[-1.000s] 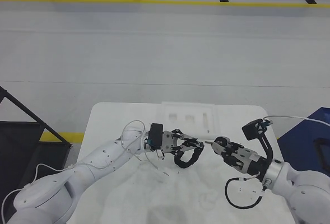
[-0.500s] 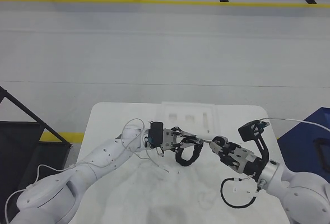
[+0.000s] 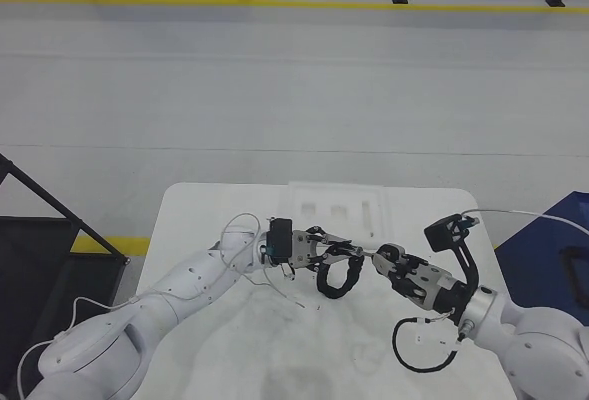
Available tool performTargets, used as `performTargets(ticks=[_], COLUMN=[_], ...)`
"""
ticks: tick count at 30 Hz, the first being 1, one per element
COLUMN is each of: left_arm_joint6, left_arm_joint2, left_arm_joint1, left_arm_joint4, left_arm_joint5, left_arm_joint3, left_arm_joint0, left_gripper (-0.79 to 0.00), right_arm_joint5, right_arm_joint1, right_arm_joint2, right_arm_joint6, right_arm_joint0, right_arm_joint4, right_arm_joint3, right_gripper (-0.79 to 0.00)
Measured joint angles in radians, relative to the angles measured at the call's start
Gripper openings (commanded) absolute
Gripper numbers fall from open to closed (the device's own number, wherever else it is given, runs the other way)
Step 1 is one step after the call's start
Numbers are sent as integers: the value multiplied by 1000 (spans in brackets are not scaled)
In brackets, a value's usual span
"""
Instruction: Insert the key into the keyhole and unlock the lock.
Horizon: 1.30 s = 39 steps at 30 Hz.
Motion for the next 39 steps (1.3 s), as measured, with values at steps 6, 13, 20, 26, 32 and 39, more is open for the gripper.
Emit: performTargets(ticks=[6, 13, 20, 26, 32, 39], left_arm_joint6=[2, 2, 3, 1, 0, -3], left_arm_joint2=[-6, -12, -16, -17, -16, -16], left_arm_joint1=[-6, -10, -9, -7, -6, -4], left_arm_joint4=[12, 16, 16, 12, 16, 25], left_arm_joint5=[2, 2, 3, 1, 0, -3], left_arm_joint3=[5, 4, 4, 2, -7, -6], left_arm_joint0=[4, 8, 12, 13, 10, 7], left_gripper=[-785, -785, -785, -785, -785, -785], right_arm_joint5=[6, 22, 35, 38, 46, 48], right_arm_joint1=[0, 1, 1, 1, 2, 2], right_arm_joint2=[-2, -4, -3, -9, -17, -17], right_arm_joint6=[2, -1, -8, 2, 9, 7], right_arm_joint0=[2, 4, 2, 5, 12, 13], right_arm_joint4=[6, 1, -5, -6, -12, -10], right_arm_joint3=[0, 0, 0, 0, 0, 0], right_gripper=[-785, -785, -785, -785, -785, -785])
